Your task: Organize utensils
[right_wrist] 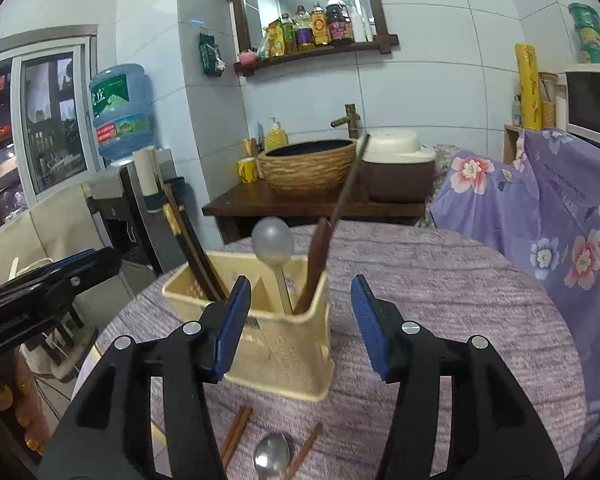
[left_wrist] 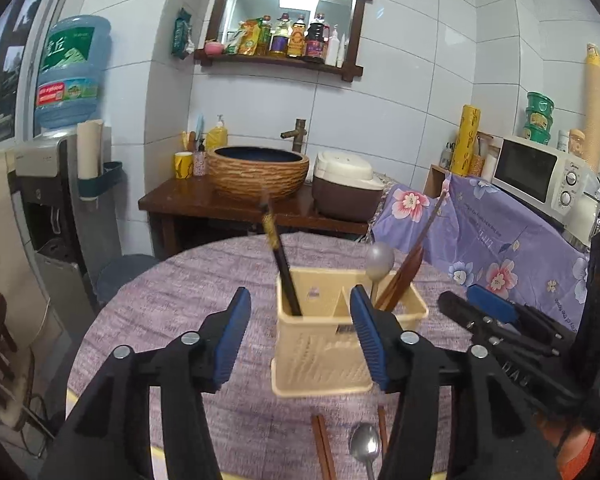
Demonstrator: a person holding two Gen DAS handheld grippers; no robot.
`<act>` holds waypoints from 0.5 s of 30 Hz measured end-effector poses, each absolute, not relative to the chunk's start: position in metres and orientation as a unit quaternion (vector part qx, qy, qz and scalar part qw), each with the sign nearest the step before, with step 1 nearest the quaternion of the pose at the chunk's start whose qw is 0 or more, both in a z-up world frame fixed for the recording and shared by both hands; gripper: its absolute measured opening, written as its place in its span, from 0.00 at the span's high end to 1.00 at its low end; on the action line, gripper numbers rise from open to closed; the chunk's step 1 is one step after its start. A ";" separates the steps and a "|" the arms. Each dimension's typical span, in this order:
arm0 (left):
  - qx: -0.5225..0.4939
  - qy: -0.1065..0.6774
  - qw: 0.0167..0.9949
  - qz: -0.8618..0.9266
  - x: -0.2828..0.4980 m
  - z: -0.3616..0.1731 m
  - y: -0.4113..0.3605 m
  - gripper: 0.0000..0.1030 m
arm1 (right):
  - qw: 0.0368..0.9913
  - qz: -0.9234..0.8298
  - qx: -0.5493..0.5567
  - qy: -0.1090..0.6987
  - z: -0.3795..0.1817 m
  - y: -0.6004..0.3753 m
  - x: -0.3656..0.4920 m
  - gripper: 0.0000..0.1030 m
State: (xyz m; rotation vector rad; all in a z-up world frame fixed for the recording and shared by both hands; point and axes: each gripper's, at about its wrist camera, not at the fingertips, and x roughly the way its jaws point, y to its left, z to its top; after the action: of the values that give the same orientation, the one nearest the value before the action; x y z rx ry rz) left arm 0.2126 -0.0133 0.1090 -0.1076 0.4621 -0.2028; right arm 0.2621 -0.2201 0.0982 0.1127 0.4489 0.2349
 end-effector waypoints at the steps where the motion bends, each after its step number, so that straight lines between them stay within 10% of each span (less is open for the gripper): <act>1: -0.058 0.234 0.965 -0.099 0.207 0.104 -0.010 0.49 | 0.966 0.113 0.052 0.228 0.097 -0.221 0.257 0.47; 15: -0.037 0.395 0.911 -0.115 0.162 -0.022 -0.015 0.59 | 0.910 0.076 0.022 0.406 -0.016 -0.214 0.196 0.44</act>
State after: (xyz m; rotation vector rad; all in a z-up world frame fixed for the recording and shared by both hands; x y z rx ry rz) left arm 0.1624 -0.0149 -0.0223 -0.0758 0.8150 -0.2364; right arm 0.1959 -0.2138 -0.0163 0.0462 0.8373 0.1560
